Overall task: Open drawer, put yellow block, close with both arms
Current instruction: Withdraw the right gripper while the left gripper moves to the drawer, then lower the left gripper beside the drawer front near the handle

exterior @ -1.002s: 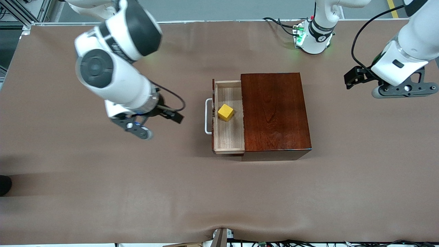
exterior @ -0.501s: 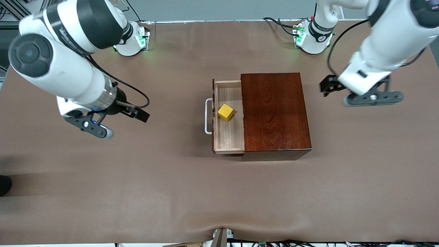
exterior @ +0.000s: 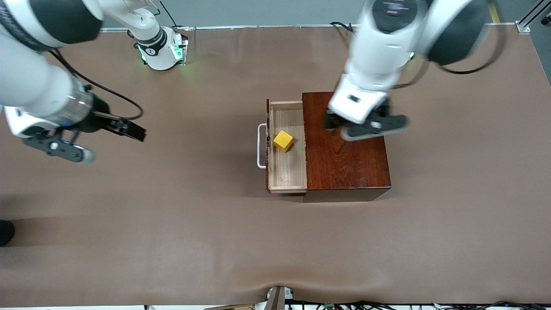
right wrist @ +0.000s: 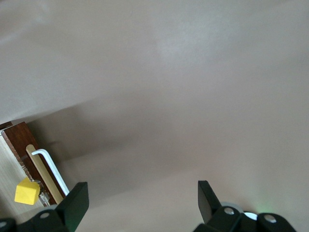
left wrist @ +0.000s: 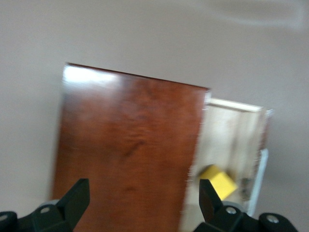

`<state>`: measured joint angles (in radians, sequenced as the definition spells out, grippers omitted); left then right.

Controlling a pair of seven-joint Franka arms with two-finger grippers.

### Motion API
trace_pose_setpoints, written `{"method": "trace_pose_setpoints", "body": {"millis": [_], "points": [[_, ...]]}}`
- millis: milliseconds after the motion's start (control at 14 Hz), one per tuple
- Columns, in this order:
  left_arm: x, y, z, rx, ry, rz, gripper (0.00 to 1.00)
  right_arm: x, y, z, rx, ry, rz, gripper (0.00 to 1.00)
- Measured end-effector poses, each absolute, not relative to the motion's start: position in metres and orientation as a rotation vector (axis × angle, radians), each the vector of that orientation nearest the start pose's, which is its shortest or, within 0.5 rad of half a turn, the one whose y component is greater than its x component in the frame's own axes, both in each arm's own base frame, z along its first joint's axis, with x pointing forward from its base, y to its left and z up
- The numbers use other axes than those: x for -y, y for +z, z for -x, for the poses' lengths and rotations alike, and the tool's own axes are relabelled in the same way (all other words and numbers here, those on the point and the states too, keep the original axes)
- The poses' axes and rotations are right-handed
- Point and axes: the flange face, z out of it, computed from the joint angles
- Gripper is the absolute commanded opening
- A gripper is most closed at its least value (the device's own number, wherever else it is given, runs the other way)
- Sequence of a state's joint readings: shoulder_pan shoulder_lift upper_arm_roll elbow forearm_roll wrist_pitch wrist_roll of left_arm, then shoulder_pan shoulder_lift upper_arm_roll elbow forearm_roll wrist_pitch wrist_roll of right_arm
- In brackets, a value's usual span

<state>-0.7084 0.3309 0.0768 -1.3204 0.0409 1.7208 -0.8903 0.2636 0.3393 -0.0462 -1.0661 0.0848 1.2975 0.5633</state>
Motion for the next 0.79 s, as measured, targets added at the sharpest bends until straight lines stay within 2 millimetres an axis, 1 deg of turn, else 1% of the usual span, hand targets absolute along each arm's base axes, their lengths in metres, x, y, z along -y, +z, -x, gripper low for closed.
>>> {"method": "trace_pose_setpoints", "body": {"millis": [72,215,358,430,573,716,788], "points": [[0.421,0.545,-0.528,0.463,-0.168,3.118,1.0,-0.142,0.639,-0.603,-0.492,0.195,3.073,1.0],[0.465,0.512,-0.522,0.576,-0.177,3.108,1.0,-0.12,0.648,-0.6,-0.439,0.197,3.076,1.0],[0.503,0.482,-0.517,0.707,-0.209,3.111,1.0,-0.091,0.656,-0.598,-0.411,0.188,3.072,1.0],[0.519,0.47,-0.513,0.769,-0.224,3.115,1.0,-0.077,0.66,-0.598,-0.394,0.183,3.071,1.0],[0.543,0.455,-0.505,0.878,-0.249,3.125,1.0,-0.049,0.663,-0.594,-0.335,0.184,3.071,1.0],[0.561,0.444,-0.497,0.966,-0.265,3.131,1.0,-0.021,0.663,-0.586,-0.298,0.199,3.067,1.0],[0.568,0.439,-0.493,1.005,-0.272,3.128,1.0,-0.011,0.664,-0.582,-0.284,0.204,3.064,1.0]]}}
